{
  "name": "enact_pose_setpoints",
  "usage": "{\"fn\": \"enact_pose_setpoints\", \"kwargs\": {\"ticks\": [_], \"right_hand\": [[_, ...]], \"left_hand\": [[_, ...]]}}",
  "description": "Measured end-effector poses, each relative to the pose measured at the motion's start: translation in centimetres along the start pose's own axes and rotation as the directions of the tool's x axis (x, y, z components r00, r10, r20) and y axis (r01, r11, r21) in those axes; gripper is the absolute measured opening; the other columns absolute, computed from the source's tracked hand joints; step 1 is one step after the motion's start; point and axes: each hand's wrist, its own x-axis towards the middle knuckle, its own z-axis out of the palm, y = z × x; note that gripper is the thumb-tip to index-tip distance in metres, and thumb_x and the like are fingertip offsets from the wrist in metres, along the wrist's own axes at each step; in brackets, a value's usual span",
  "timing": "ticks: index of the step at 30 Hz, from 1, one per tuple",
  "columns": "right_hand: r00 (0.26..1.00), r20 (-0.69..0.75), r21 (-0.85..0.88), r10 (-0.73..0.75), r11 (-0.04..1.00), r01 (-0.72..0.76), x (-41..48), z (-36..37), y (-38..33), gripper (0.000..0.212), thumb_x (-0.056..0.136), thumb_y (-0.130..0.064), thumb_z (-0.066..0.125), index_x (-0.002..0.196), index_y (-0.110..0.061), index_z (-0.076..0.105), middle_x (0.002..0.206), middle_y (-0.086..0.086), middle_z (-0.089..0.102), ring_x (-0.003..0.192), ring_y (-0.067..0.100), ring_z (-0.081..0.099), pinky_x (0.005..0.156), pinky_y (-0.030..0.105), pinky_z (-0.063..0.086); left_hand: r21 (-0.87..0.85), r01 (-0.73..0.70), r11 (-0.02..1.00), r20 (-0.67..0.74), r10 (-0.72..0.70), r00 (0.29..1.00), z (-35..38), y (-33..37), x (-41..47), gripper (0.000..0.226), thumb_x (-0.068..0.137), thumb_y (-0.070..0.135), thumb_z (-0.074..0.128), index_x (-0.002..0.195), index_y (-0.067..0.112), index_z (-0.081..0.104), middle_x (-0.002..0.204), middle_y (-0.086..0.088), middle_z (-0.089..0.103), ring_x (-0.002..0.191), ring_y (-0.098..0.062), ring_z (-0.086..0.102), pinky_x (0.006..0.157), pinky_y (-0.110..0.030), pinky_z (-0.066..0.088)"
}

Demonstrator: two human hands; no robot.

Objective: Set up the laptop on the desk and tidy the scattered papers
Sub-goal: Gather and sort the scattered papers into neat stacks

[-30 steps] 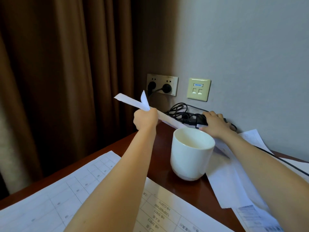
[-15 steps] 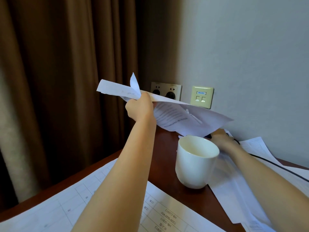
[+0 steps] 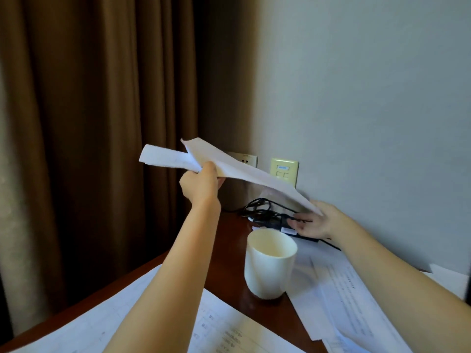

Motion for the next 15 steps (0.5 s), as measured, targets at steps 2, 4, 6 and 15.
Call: {"fn": "enact_pose_setpoints", "kwargs": {"ticks": [2, 4, 6, 15], "right_hand": [[0.995, 0.095, 0.052, 0.03, 0.998, -0.035, -2.0, 0.1, -0.4, 0.052, 0.098, -0.041, 0.039, 0.109, 0.01, 0.043, 0.107, 0.029, 0.052, 0.104, 0.041, 0.056, 0.073, 0.043, 0.054], [0.984, 0.176, 0.049, 0.021, 0.998, -0.03, -3.9, 0.5, -0.5, 0.041, 0.094, -0.032, 0.046, 0.103, 0.008, 0.048, 0.098, 0.029, 0.055, 0.083, 0.044, 0.063, 0.066, 0.045, 0.057], [0.973, 0.229, 0.006, -0.009, 1.0, 0.007, -5.8, 0.8, -0.3, 0.024, 0.093, -0.015, 0.048, 0.103, 0.007, 0.051, 0.089, 0.029, 0.062, 0.064, 0.041, 0.068, 0.049, 0.038, 0.058], [0.981, 0.163, -0.24, -0.108, 0.96, 0.146, -12.5, -0.4, 1.8, 0.009, 0.091, -0.002, 0.051, 0.095, 0.003, 0.057, 0.062, 0.013, 0.066, 0.047, 0.018, 0.064, 0.04, 0.018, 0.05]], "left_hand": [[-0.015, 0.035, 0.999, 0.031, -0.035, 0.999, -0.3, 0.6, -0.9, 0.032, 0.09, 0.006, 0.058, 0.122, 0.011, 0.054, 0.097, 0.001, 0.057, 0.09, -0.015, 0.061, 0.07, -0.022, 0.054], [-0.002, 0.051, 0.999, 0.06, -0.05, 0.997, -0.4, 1.5, -2.1, 0.034, 0.09, 0.006, 0.059, 0.123, 0.011, 0.053, 0.098, 0.001, 0.057, 0.091, -0.016, 0.061, 0.071, -0.023, 0.053], [0.015, 0.048, 0.999, 0.074, -0.049, 0.996, -0.9, 2.5, -3.2, 0.033, 0.091, 0.007, 0.059, 0.123, 0.012, 0.053, 0.096, 0.001, 0.056, 0.091, -0.016, 0.06, 0.074, -0.025, 0.053], [0.066, 0.085, 0.994, 0.2, -0.097, 0.975, -5.9, 6.0, -8.2, 0.033, 0.09, 0.003, 0.056, 0.122, 0.008, 0.051, 0.106, -0.004, 0.059, 0.085, -0.017, 0.06, 0.079, -0.029, 0.05]]}}
